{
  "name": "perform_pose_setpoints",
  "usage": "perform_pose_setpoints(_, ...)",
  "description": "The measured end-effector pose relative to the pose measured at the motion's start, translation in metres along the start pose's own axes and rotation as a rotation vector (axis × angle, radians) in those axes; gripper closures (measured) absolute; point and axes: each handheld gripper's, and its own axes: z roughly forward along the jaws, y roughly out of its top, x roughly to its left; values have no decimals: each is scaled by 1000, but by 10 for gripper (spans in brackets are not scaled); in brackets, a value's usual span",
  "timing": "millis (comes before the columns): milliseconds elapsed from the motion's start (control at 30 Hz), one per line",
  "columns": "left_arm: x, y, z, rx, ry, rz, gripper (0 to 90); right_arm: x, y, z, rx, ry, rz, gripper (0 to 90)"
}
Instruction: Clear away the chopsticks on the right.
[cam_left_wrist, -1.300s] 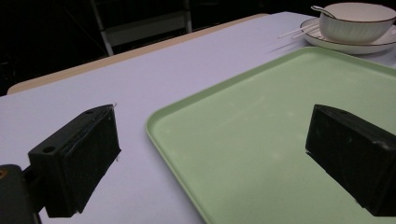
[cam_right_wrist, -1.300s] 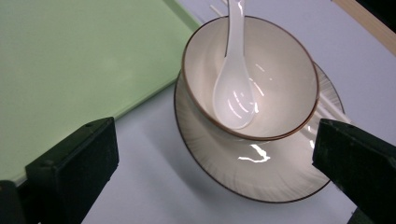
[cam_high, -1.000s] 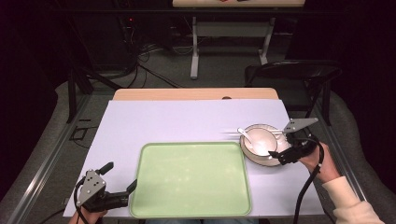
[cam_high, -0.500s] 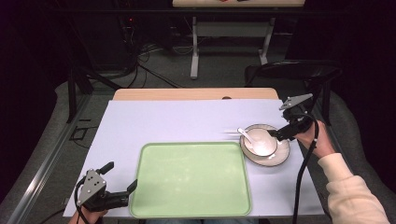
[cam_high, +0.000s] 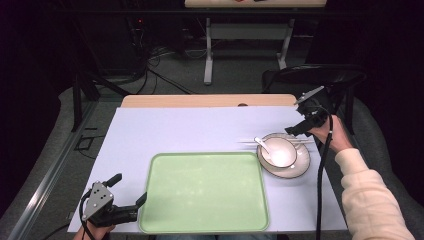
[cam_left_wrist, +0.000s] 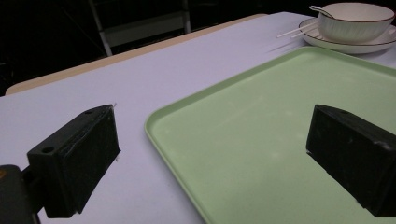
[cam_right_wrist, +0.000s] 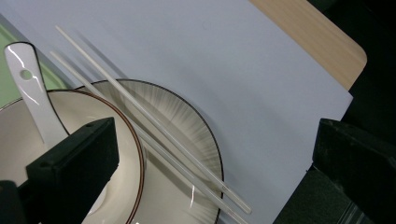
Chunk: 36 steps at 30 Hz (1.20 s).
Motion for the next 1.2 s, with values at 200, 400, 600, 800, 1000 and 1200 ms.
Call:
perform_pose_setpoints(200, 0, 0, 0, -4, -1, 0, 23, -5, 3, 15, 48, 12, 7, 0)
perform_pose_setpoints(400, -1, 0, 0, -10, 4, 0, 23, -12, 1, 36, 123, 47, -11, 192)
perform_pose_setpoints(600, -1, 0, 0, -9, 3, 0, 23, -10, 0, 47, 175, 80, -30, 441)
perform_pose_setpoints(800, -1, 0, 0, -8, 4, 2, 23, -6, 1, 60, 230, 151, -93, 594)
perform_pose_setpoints(1000, -1, -1, -1, -6, 6, 3, 23, -1, 0, 68, 271, 172, -113, 707)
perform_pose_setpoints(1200, -1, 0, 0, -3, 9, 3, 23, -2, 1, 70, 273, 178, -174, 745)
